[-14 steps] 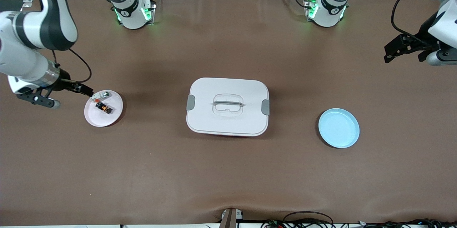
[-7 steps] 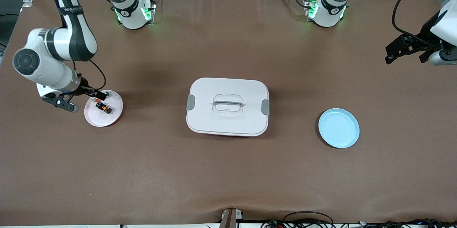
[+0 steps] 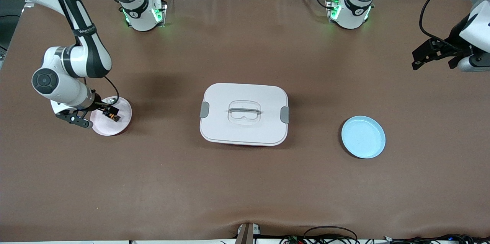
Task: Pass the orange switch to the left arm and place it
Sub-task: 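Move the right gripper over the white plate toward the orange switch, then lower the right gripper and close it on the orange switch, then lift the orange switch with the right gripper off the plate, then carry the switch above the box with the right gripper while the left gripper approaches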
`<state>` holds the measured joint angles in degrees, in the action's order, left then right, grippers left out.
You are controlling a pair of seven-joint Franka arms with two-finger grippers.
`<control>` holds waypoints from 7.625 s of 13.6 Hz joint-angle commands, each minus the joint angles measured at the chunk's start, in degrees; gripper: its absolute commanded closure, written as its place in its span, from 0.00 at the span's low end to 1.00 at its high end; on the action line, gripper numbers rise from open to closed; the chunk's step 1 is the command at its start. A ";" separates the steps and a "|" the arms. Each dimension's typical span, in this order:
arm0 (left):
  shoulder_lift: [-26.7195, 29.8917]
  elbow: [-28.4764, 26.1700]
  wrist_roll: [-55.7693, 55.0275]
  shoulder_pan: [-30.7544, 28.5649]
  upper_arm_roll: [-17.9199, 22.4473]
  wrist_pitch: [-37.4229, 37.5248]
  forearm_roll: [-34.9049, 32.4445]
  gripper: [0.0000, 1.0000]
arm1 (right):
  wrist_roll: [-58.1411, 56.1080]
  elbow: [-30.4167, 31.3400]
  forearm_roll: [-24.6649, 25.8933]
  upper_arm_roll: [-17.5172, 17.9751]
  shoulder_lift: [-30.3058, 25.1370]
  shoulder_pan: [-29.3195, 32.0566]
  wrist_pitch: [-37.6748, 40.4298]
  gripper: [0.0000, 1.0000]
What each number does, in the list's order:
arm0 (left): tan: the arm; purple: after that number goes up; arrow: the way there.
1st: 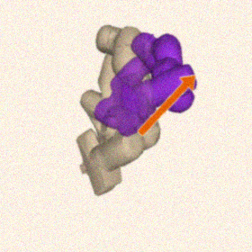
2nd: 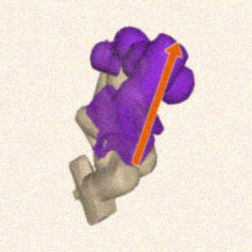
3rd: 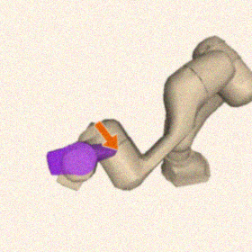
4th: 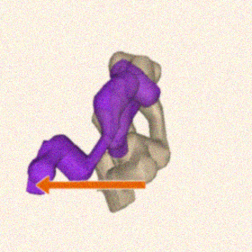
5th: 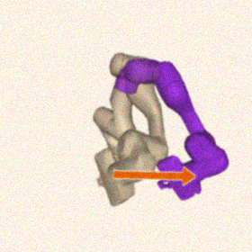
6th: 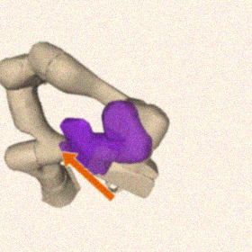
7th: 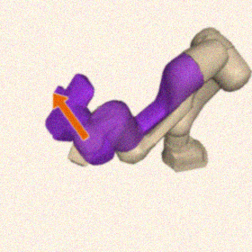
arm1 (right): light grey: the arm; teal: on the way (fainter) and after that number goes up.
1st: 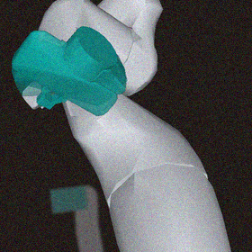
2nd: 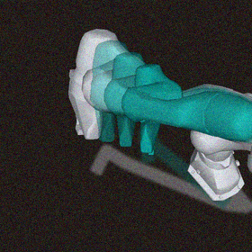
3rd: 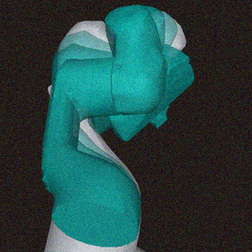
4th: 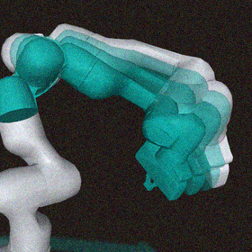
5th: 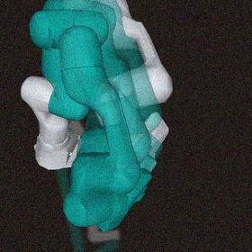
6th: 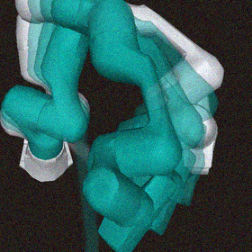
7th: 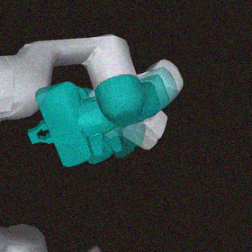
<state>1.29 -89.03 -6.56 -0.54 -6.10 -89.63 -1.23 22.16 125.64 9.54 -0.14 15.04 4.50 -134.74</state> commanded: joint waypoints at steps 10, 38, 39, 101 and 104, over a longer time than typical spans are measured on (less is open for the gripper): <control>-0.32 0.70 0.06 -0.17 -0.23 -0.55 0.88 0.00 | 1.22 -1.53 2.50 0.66 6.58 2.18 -5.71 0.00; -0.23 0.53 -0.03 0.01 -0.40 -0.54 0.79 0.00 | 0.51 -2.24 4.86 0.66 10.62 2.18 -9.49 0.74; -0.32 0.53 -0.12 0.01 -0.40 -0.55 0.79 0.00 | 0.51 -2.24 5.22 0.58 10.62 2.09 -9.23 0.75; 14.71 -25.22 -20.52 0.01 -19.74 -27.97 42.45 0.21 | 84.01 -48.56 -45.05 10.95 7.54 -38.86 13.18 0.77; 12.78 -25.14 -16.83 -0.34 -19.74 -28.14 44.28 0.21 | 84.01 -48.56 -44.96 10.86 7.72 -38.87 13.18 0.77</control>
<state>15.08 -114.19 -26.23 -0.21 -25.61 -117.19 40.54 105.10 79.03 -34.76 11.35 21.75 -33.58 -121.52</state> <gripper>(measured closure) 0.207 0.260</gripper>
